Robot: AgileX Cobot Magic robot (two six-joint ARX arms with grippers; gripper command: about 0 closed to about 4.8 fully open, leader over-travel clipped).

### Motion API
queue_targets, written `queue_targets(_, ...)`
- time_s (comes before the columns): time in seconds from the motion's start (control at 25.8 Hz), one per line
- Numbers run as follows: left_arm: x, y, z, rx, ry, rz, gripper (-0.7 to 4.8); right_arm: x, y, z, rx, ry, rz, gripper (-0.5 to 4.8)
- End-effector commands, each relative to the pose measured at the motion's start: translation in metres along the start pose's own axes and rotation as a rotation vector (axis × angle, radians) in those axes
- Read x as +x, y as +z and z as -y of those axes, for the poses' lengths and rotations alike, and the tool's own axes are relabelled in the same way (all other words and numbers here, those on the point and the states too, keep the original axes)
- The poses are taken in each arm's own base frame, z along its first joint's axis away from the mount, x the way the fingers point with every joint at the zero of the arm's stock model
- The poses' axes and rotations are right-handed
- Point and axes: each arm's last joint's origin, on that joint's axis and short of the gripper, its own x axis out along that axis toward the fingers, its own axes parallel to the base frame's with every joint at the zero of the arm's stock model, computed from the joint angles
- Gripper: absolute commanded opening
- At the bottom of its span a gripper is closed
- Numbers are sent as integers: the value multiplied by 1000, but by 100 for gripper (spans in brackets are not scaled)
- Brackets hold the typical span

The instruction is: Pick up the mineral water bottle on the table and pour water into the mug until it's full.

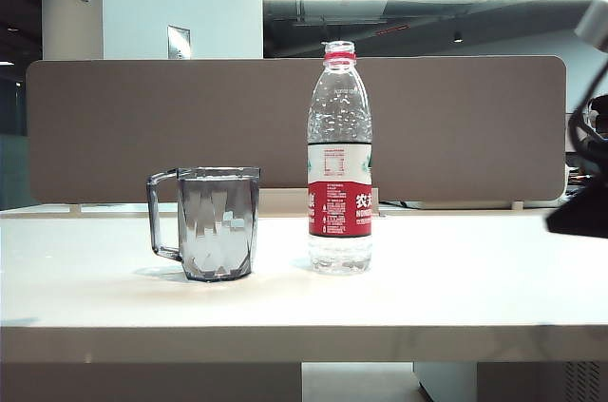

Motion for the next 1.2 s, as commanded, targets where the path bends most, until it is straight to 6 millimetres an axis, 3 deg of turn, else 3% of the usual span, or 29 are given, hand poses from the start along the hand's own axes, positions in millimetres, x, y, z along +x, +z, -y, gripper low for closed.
queue_targets(0.04, -2, 3, 1, 5, -2, 23, -5, -8, -8, 15, 68, -108, -64, -5)
queue_targets(0.39, -2, 3, 1, 5, -2, 23, -5, -30, -14, 38, 277, -169, -67, -5)
queue_targets(0.58, -2, 3, 1, 5, -2, 23, -5, -37, -7, 44, 288, -203, 30, -5)
queue_targets(0.77, -2, 3, 1, 5, -2, 23, -5, -46, 1, 46, 259, -232, 166, -5)
queue_targets(0.89, -2, 3, 1, 5, -2, 23, -5, -50, 4, 45, 148, -243, 212, -5)
queue_targets(1.2, -2, 3, 1, 5, -2, 23, -5, -50, 4, 45, 22, -259, 192, -5)
